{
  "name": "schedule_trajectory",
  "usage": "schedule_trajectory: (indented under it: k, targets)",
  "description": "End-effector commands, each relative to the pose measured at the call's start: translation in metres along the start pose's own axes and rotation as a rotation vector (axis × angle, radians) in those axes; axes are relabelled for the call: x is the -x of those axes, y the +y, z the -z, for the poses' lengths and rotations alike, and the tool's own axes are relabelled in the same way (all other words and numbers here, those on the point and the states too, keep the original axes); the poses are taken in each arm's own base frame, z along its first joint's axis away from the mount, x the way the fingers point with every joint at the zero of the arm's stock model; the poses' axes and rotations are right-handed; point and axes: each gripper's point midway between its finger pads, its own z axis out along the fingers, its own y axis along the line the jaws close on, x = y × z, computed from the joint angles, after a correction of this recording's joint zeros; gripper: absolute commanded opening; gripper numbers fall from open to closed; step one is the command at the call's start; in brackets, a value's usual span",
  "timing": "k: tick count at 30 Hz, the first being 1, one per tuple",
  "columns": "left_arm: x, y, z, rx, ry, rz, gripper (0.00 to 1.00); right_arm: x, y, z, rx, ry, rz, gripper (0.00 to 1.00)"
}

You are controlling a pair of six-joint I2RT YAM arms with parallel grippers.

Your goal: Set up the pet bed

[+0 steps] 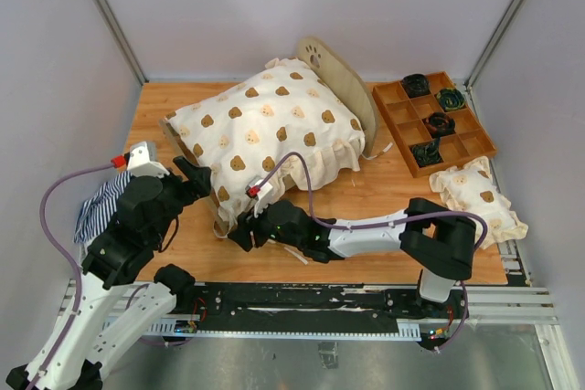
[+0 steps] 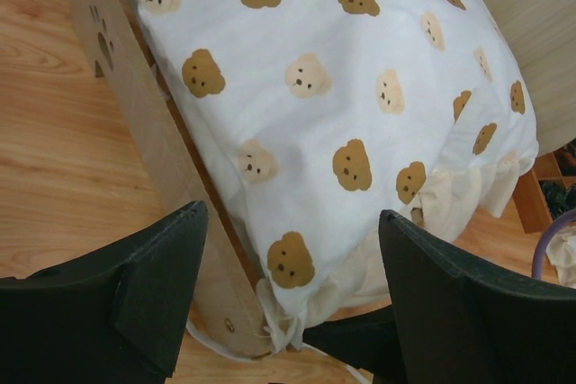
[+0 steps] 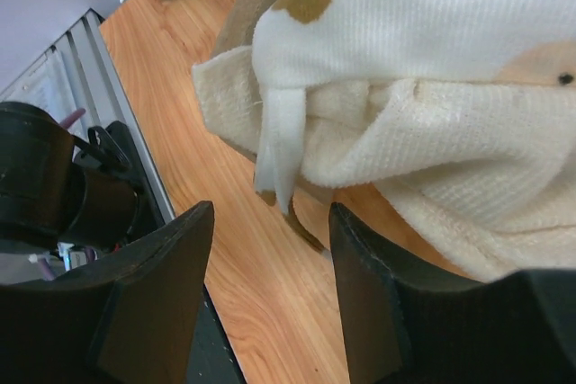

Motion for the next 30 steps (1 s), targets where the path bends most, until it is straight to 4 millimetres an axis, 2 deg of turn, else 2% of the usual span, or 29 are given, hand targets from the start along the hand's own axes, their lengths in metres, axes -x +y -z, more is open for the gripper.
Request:
schedule_trajectory:
  k: [1, 3, 7, 8, 13, 20, 26, 30]
  targets:
    - [0.014, 0.000, 0.004, 0.015, -0.045, 0.033, 0.80, 0.024, 0.015, -0.013, 0.011, -0.101, -0.158, 0.53]
    - [0.013, 0.000, 0.003, 0.015, -0.044, 0.033, 0.80, 0.024, 0.013, -0.016, 0.004, -0.111, -0.159, 0.45]
    - [0.010, -0.003, 0.003, -0.007, -0.032, 0.012, 0.79, 0.034, 0.007, -0.008, -0.030, -0.144, -0.145, 0.06]
    - [0.010, -0.004, 0.003, -0.022, -0.030, -0.006, 0.79, 0.038, 0.005, -0.003, -0.044, -0.156, -0.137, 0.01]
    - [0.006, -0.027, 0.005, -0.174, -0.020, -0.096, 0.77, 0.066, 0.001, 0.016, -0.032, -0.200, -0.119, 0.00]
    - [-0.011, -0.053, 0.011, -0.352, 0.043, -0.165, 0.74, 0.097, 0.007, 0.028, 0.039, -0.237, -0.141, 0.00]
    - [-0.030, -0.067, 0.018, -0.445, 0.141, -0.166, 0.69, 0.127, -0.010, 0.040, 0.010, -0.297, -0.168, 0.00]
    - [-0.049, -0.079, 0.023, -0.519, 0.220, -0.110, 0.64, 0.136, -0.026, 0.037, -0.009, -0.285, -0.186, 0.00]
